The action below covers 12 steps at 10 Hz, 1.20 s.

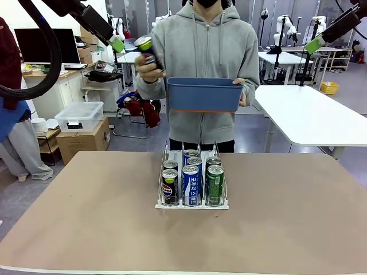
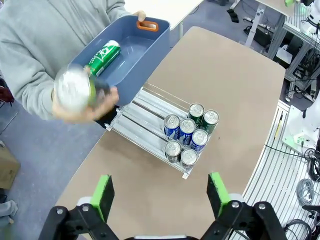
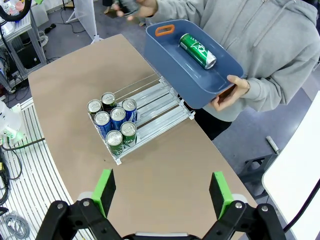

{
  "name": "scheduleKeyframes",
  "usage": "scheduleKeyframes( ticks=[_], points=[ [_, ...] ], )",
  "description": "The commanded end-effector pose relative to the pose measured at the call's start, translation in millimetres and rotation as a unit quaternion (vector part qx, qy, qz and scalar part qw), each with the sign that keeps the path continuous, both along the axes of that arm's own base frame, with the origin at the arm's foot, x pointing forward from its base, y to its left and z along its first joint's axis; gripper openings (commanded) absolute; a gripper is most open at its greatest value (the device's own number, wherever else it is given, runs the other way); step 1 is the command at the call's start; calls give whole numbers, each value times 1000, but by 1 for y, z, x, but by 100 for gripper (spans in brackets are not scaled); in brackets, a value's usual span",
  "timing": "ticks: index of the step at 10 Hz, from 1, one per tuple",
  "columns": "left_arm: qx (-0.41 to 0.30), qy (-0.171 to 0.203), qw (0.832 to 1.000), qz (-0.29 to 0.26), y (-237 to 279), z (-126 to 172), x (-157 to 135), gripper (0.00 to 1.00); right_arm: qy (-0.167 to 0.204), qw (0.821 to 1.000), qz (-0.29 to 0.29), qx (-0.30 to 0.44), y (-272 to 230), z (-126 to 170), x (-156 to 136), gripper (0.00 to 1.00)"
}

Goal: Fill the beverage cans into the dispenser.
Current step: Pick up the Pepsi coke handed by the human.

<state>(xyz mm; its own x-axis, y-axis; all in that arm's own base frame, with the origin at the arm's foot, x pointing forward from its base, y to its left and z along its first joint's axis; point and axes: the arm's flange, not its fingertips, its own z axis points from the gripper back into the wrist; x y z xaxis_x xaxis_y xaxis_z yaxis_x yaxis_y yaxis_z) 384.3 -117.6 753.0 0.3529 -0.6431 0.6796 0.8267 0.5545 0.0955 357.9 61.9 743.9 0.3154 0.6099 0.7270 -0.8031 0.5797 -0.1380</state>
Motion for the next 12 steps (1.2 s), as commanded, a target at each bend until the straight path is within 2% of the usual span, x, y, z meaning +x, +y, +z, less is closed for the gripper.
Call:
scheduleKeyframes(
  ticks=[1, 12],
  points=[
    [-4, -1, 1000, -1, 1, -1, 2, 99, 0, 1000, -1, -4, -1, 0, 0, 100],
    [0, 0, 1000, 0, 0, 0, 0, 99, 0, 1000, -1, -4, -1, 0, 0, 100]
  ],
)
